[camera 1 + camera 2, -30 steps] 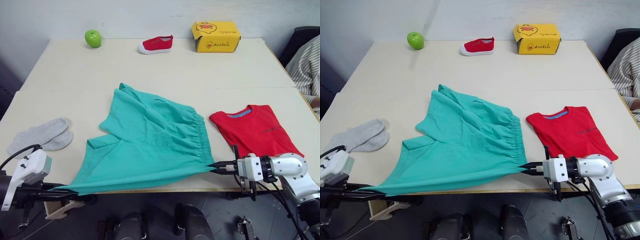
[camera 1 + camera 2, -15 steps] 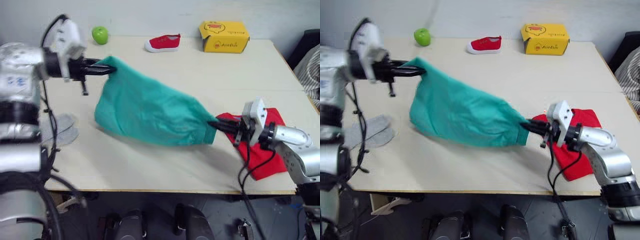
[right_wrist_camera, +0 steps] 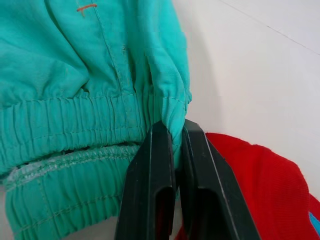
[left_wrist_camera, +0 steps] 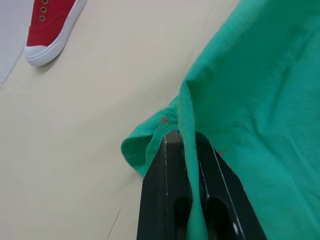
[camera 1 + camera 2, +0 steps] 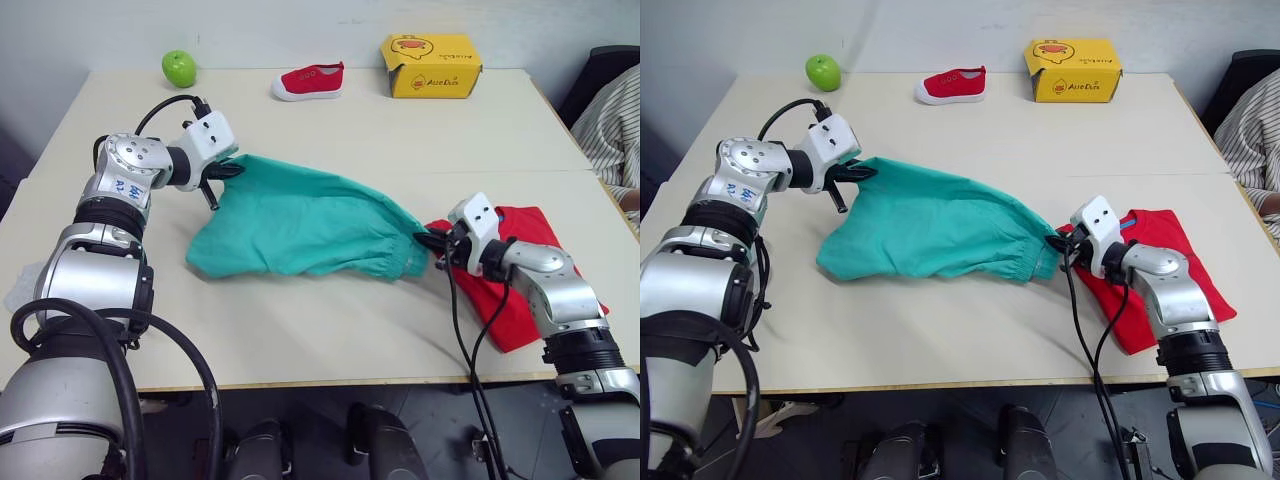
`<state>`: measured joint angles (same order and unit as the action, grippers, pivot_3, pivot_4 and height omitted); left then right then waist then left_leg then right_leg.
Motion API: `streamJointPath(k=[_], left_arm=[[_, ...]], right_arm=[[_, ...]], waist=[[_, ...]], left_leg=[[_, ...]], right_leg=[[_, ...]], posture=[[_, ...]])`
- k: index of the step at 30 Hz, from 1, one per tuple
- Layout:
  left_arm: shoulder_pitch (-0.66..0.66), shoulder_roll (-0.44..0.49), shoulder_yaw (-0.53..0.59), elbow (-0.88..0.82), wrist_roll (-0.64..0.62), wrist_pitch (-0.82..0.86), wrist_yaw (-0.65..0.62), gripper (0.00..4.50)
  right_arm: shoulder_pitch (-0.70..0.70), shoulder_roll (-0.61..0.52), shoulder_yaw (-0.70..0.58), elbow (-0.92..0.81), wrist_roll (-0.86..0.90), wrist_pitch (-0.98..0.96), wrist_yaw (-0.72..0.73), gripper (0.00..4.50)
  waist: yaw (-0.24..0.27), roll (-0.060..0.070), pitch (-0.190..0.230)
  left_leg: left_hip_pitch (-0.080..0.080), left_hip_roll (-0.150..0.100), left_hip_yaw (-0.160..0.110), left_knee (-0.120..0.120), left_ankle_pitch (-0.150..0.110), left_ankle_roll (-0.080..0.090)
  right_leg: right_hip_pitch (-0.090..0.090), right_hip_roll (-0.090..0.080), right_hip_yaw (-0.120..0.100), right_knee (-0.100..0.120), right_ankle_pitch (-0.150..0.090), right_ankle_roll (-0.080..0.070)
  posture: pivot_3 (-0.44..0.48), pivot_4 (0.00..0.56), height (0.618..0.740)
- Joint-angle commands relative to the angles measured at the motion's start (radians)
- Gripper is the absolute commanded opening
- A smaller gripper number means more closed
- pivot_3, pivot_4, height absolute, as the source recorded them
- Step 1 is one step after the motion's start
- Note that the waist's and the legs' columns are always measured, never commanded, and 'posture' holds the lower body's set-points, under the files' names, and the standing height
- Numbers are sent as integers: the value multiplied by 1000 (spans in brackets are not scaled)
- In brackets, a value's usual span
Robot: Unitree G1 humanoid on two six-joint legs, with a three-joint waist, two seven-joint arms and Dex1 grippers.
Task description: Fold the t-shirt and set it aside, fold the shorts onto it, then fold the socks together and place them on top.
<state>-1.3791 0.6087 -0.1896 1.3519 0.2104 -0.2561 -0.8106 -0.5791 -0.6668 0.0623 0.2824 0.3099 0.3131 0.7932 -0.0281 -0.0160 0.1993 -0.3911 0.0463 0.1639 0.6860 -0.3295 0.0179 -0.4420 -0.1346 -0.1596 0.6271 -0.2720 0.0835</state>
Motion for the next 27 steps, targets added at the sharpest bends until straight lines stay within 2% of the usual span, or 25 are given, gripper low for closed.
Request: streamJointPath(k=[1, 3, 9, 11, 14, 18, 20, 21, 24, 27], left_arm=[[-3, 17, 44, 3, 4, 33, 75, 201], [4, 21, 70, 1, -6, 36, 104, 656], [26, 46, 186, -15, -64, -25, 173, 2580], [36, 59, 243, -29, -116, -75, 105, 3203], [72, 89, 327, -67, -213, -158, -93, 3203], [195, 122, 335, -162, -289, -318, -461, 4005], [297, 119, 341, -274, -362, -288, -609, 4493], [358, 114, 336, -341, -390, -282, -655, 4493], [530, 103, 300, -510, -404, -285, -691, 4493], [633, 74, 287, -617, -393, -250, -611, 4493]], right_arm=[[-22, -11, -63, -10, -9, -23, -10, 1135], [-27, -10, -79, 3, -16, -47, -14, 1811], [-26, -18, -145, 10, -31, -216, 8, 4009], [9, -30, -157, -59, -1, -246, 71, 4500], [122, -50, -138, -246, 62, -258, 195, 4500], [255, -46, -82, -438, 72, -233, 241, 4500], [300, -22, -35, -496, 20, -242, 205, 4500], [313, 0, -15, -510, -14, -262, 173, 4500], [325, 47, 45, -475, -189, -340, 54, 4500], [305, 73, 87, -389, -333, -386, -47, 4500]], waist=[[0, 0, 0], [0, 0, 0], [-2, 0, 0], [-2, 0, 0], [0, 0, 0], [-1, 0, 0], [-2, 0, 0], [-3, 0, 0], [-3, 0, 0], [2, 0, -1]], left_leg=[[0, 0, 0, 0, 0, 0], [0, 0, 0, 0, 0, 0], [0, 0, 1, 0, 0, 0], [0, 0, 1, 0, 0, 0], [0, 1, 1, 0, 0, 0], [1, 1, 1, 0, 0, 0], [1, 1, 3, 2, 0, 0], [1, 1, 2, 4, 0, 0], [3, 2, 3, 6, 0, -1], [2, 2, 2, 10, 0, -1]], right_leg=[[0, 0, 0, 0, 0, 0], [0, 0, 0, 0, 0, 0], [0, 0, 1, 1, 0, 0], [0, 0, 1, 1, 0, 0], [0, 0, 0, 1, 0, 0], [0, 1, 0, 1, 0, 0], [0, 1, 2, 2, 0, 0], [0, 0, 2, 3, 0, 0], [0, 1, 3, 7, 0, 0], [0, 0, 3, 10, 0, -1]], posture=[[0, 150, 740], [0, 150, 740], [0, 150, 740], [0, 150, 740], [0, 150, 740], [0, 150, 740], [0, 150, 740], [0, 150, 740], [0, 150, 740], [0, 150, 740]])
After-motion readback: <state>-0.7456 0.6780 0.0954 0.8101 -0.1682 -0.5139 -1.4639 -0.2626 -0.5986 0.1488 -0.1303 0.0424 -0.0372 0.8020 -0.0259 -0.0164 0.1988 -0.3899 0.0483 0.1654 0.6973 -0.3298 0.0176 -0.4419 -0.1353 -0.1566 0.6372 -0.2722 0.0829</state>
